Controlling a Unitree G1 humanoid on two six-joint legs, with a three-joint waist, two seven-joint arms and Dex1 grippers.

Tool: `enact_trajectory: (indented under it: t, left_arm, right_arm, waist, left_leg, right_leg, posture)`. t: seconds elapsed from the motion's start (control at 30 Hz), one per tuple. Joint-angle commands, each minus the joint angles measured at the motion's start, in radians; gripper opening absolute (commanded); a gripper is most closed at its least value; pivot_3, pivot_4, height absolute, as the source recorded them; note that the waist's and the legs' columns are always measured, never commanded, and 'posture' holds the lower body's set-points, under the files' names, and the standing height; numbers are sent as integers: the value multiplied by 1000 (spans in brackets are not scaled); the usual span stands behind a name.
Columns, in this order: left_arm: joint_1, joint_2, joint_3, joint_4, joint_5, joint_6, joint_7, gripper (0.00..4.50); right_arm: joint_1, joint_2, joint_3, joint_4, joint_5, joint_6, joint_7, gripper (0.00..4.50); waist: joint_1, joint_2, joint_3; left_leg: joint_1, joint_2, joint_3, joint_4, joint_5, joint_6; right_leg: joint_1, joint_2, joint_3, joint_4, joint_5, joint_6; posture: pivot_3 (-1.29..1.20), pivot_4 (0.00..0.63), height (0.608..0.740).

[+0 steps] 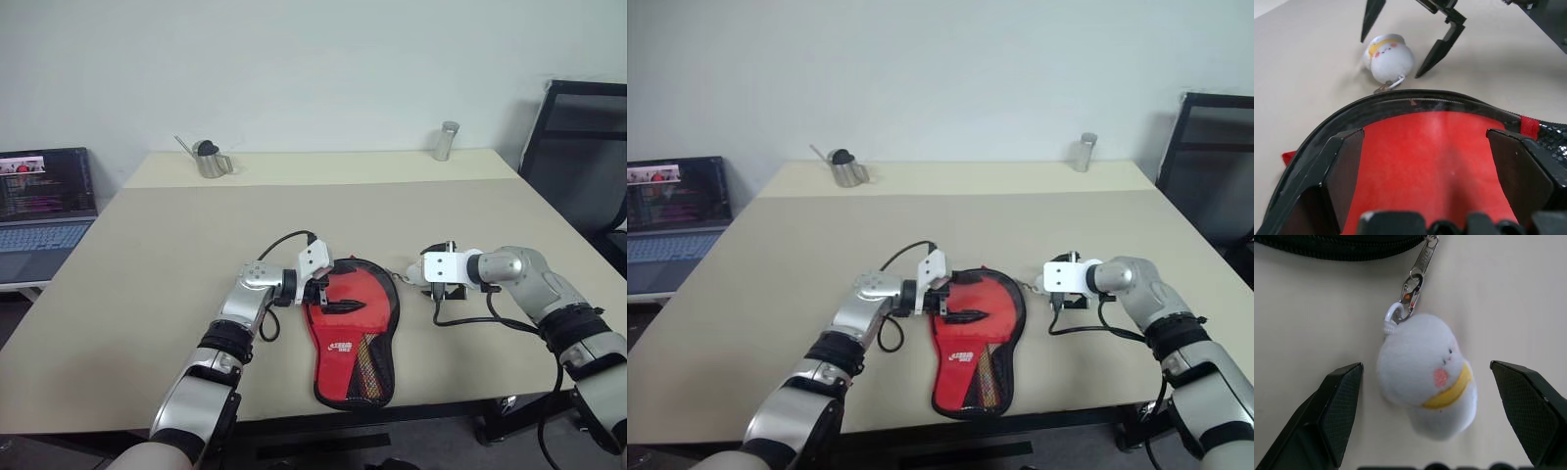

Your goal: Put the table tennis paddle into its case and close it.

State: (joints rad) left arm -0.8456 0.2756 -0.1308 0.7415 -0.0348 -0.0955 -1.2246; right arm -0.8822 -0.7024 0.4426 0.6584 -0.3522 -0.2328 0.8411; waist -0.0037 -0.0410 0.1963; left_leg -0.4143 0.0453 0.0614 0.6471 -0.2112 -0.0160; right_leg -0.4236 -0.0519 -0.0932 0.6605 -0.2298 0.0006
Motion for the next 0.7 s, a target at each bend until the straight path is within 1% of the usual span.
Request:
enact_trajectory:
  t: [0.03,0.07,0.23,0.27,0.3,0.4,0.47,0.53,0.7]
  left_arm:
    - [1,6,-8,-39,-15,2,-2,4367]
    - [2,6,-11,-37,-15,4,-5,4367]
    - [7,15,-54,26,20,-19,-32,4367]
    - [4,18,-62,48,31,-27,-33,4367]
    - [-1,18,-67,69,37,-33,-33,4367]
    - [-23,11,-82,143,56,-56,-22,4367]
    - [-35,3,-87,185,65,-73,-15,4367]
    - [-45,-8,-89,224,72,-82,-7,4367]
    - [-56,-29,-90,278,74,-90,-18,4367]
  right_arm:
    - [-22,20,-3,43,-40,-36,-35,3865]
    - [-22,24,-5,47,-43,-39,-35,3623]
    - [-19,32,-13,51,-56,-46,-28,1770]
    - [-19,33,-15,50,-58,-43,-26,1504]
    - [-18,33,-16,47,-61,-39,-24,1090]
    - [-19,32,-19,36,-67,-27,-23,260]
    - [-15,25,-21,18,-68,-16,-15,95]
    - [1,2,-26,-25,-65,2,11,79]
    - [91,-94,-74,-243,-17,90,132,70]
  waist:
    - [-1,0,0]
    - [-1,0,0]
    - [-1,0,0]
    - [-1,0,0]
    - [-1,0,0]
    - [1,0,0]
    - [1,0,0]
    - [1,1,-1]
    - [9,1,-1]
  left_leg:
    - [1,0,0,0,0,0]
    - [1,0,0,0,0,0]
    - [2,0,0,0,0,0]
    - [2,0,0,0,0,0]
    - [2,0,0,0,0,0]
    - [2,0,1,0,0,0]
    - [3,0,1,0,0,0]
    - [4,0,1,0,0,0]
    - [3,0,0,0,0,0]
  right_leg:
    - [0,0,0,1,0,0]
    - [0,0,0,1,0,0]
    - [1,0,1,2,0,0]
    - [1,0,1,2,0,0]
    - [1,0,1,2,0,0]
    - [1,0,1,2,0,0]
    - [2,0,1,2,0,0]
    - [3,-1,1,2,0,0]
    - [3,-1,0,1,0,0]
  posture:
    - [0,150,740]
    - [0,150,740]
    - [0,150,740]
    - [0,150,740]
    - [0,150,740]
    - [0,150,740]
    - [0,150,740]
    - [0,150,740]
    - [0,150,740]
